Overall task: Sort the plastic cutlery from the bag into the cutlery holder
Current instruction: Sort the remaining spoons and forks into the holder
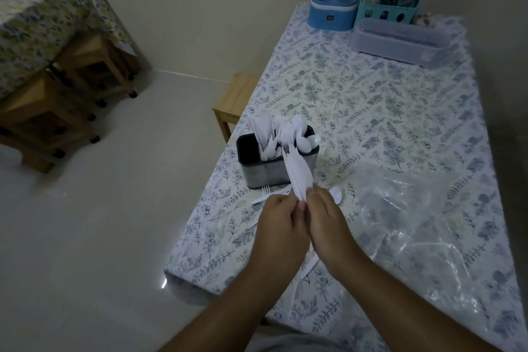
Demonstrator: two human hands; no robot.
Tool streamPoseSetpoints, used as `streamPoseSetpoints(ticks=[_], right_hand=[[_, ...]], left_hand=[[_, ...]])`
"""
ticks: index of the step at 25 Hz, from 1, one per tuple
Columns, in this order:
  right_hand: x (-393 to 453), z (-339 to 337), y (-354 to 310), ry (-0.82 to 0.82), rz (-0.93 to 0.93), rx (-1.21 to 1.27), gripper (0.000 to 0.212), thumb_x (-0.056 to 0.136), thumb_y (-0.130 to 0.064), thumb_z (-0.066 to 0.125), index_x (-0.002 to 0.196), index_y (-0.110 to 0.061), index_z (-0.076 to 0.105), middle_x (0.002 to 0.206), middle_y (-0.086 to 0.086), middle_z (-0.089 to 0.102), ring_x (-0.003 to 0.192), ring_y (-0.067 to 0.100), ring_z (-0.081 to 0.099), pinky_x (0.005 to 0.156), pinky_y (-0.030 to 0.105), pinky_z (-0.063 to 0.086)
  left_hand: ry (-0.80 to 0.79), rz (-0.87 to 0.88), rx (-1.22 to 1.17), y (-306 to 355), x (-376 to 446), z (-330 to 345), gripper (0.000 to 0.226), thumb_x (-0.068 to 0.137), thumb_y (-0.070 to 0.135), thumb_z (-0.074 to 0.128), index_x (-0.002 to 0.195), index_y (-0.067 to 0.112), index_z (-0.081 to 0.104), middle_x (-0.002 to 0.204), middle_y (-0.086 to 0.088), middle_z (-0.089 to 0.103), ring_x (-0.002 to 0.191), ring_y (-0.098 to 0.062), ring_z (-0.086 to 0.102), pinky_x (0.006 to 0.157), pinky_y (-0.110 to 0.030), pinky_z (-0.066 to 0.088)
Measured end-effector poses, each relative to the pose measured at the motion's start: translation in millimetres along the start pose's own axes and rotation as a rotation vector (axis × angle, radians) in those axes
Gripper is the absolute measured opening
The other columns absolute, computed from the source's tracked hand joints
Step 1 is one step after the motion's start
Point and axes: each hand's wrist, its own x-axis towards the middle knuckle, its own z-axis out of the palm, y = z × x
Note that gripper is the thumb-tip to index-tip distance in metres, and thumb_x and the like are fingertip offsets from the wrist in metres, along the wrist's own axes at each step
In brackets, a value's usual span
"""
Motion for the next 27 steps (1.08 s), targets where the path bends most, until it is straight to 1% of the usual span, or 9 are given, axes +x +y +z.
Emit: streamPoseSetpoints(ticks=[2,4,8,12,15,18,20,22,27], right_hand=[[0,12,-9,-0.026,-0.059,0.004,0.026,0.108,-0.025,0.041,0.101,-0.01,0.061,0.093,0.011,0.065,0.089,0.023,0.064,0.076,0.032,0.05],[2,24,-16,-0.029,-0.097,0.014,0.029,0.109,-0.026,0.041,0.098,-0.006,0.06,0.093,0.021,0.065,0.087,0.033,0.065,0.074,0.04,0.055],[8,41,-28,-0.055,-0.107,-0.016,0.031,0.108,-0.028,0.041,0.099,-0.008,0.063,0.093,0.021,0.069,0.088,0.035,0.069,0.074,0.043,0.056],[11,47,-27,-0.151,-0.033,-0.012,0.028,0.107,-0.033,0.043,0.104,-0.028,0.07,0.098,0.012,0.075,0.095,0.03,0.073,0.09,0.054,0.058],[19,46,-37,-0.18,-0.065,-0.162,0.028,0.107,-0.034,0.047,0.101,-0.022,0.072,0.101,0.006,0.075,0.1,0.021,0.07,0.09,0.039,0.056],[28,44,-54,-0.179,-0.136,-0.211,0.022,0.103,-0.03,0.056,0.103,-0.021,0.077,0.096,-0.001,0.079,0.095,0.013,0.074,0.088,0.032,0.059],[34,46,-70,-0.182,-0.181,-0.209,0.017,0.099,-0.024,0.064,0.104,-0.021,0.08,0.09,-0.004,0.08,0.087,0.01,0.076,0.086,0.033,0.062],[47,50,-84,-0.136,-0.249,-0.28,0.014,0.095,-0.023,0.07,0.101,-0.02,0.081,0.086,-0.002,0.081,0.083,0.013,0.077,0.085,0.038,0.063],[71,64,-115,-0.063,-0.397,-0.328,0.016,0.091,-0.02,0.074,0.105,-0.021,0.081,0.084,-0.004,0.078,0.082,0.015,0.074,0.083,0.038,0.06]], left_hand=[[0.087,0.034,0.031,4,4,-13,0.031,0.102,0.012,0.048,0.074,0.024,0.055,0.078,0.005,0.053,0.073,-0.002,0.051,0.062,-0.012,0.038],[0.132,0.066,0.031,10,8,-25,0.023,0.103,0.014,0.045,0.084,0.018,0.059,0.079,0.006,0.055,0.075,-0.003,0.052,0.063,-0.013,0.041],[0.06,0.002,-0.028,9,15,-45,0.026,0.106,0.021,0.04,0.108,0.013,0.065,0.1,0.001,0.057,0.087,0.003,0.055,0.07,-0.005,0.042],[-0.001,0.0,0.043,-1,22,-65,0.029,0.105,0.015,0.045,0.08,0.024,0.056,0.081,0.008,0.05,0.075,0.015,0.05,0.064,-0.003,0.038],[-0.003,0.036,0.103,-7,30,-82,0.046,0.103,0.013,0.052,0.063,0.033,0.042,0.072,0.011,0.046,0.07,0.014,0.048,0.061,-0.005,0.036],[-0.002,0.117,0.199,-15,48,-99,0.047,0.101,0.016,0.055,0.06,0.031,0.041,0.071,0.008,0.047,0.069,0.005,0.049,0.06,-0.011,0.033],[0.006,0.19,0.242,-21,62,-110,0.031,0.101,0.02,0.057,0.07,0.02,0.058,0.079,0.001,0.058,0.076,-0.003,0.052,0.068,-0.024,0.041],[0.003,0.262,0.244,-22,77,-121,0.019,0.1,0.023,0.058,0.092,0.013,0.071,0.091,-0.001,0.066,0.088,-0.014,0.057,0.077,-0.033,0.048],[0.083,0.39,0.153,-21,112,-139,0.019,0.097,0.018,0.064,0.113,0.015,0.074,0.106,0.004,0.068,0.099,-0.007,0.057,0.084,-0.014,0.046]])
